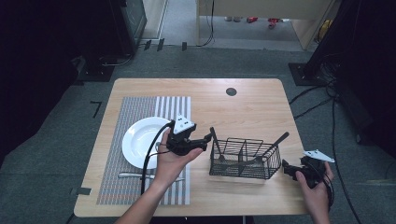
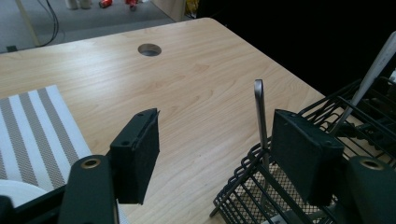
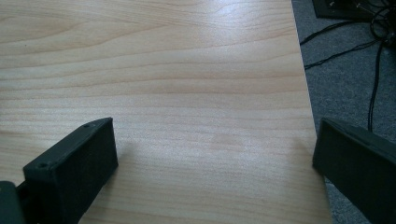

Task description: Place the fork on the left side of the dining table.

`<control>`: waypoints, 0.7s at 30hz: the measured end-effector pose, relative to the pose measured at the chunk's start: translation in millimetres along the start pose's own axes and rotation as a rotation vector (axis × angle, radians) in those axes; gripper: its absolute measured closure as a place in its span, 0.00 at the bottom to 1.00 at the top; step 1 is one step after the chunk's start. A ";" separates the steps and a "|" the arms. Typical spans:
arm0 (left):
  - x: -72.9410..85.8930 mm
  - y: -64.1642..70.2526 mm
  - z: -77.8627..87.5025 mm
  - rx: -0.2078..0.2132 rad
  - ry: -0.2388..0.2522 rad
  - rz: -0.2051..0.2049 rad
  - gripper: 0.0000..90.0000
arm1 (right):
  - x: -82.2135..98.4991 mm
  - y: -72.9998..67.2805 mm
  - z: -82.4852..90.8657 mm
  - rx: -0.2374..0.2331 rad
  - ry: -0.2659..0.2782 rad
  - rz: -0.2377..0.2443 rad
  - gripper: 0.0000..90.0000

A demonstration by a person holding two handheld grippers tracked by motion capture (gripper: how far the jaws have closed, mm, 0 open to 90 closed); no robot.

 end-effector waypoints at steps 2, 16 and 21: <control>0.7 0.7 -1.3 0.004 -0.003 -0.001 0.44 | 0.0 0.1 0.0 0.000 0.000 0.001 0.00; -4.2 10.9 -8.4 0.127 -0.002 0.037 0.66 | -0.1 0.3 0.0 0.000 0.001 0.003 0.00; -5.6 15.7 -15.6 0.137 -0.011 0.029 0.75 | -0.1 0.2 0.0 0.001 0.001 0.001 0.00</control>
Point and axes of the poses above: each handheld gripper's, and its own axes: z roughly backward along the jaws, x roughly out of its underside, y roughly to its right, the point moved 10 cm from there along -z, roughly forward along the jaws, and after that the axes turned 5 degrees about -x, right-handed, at the moved point
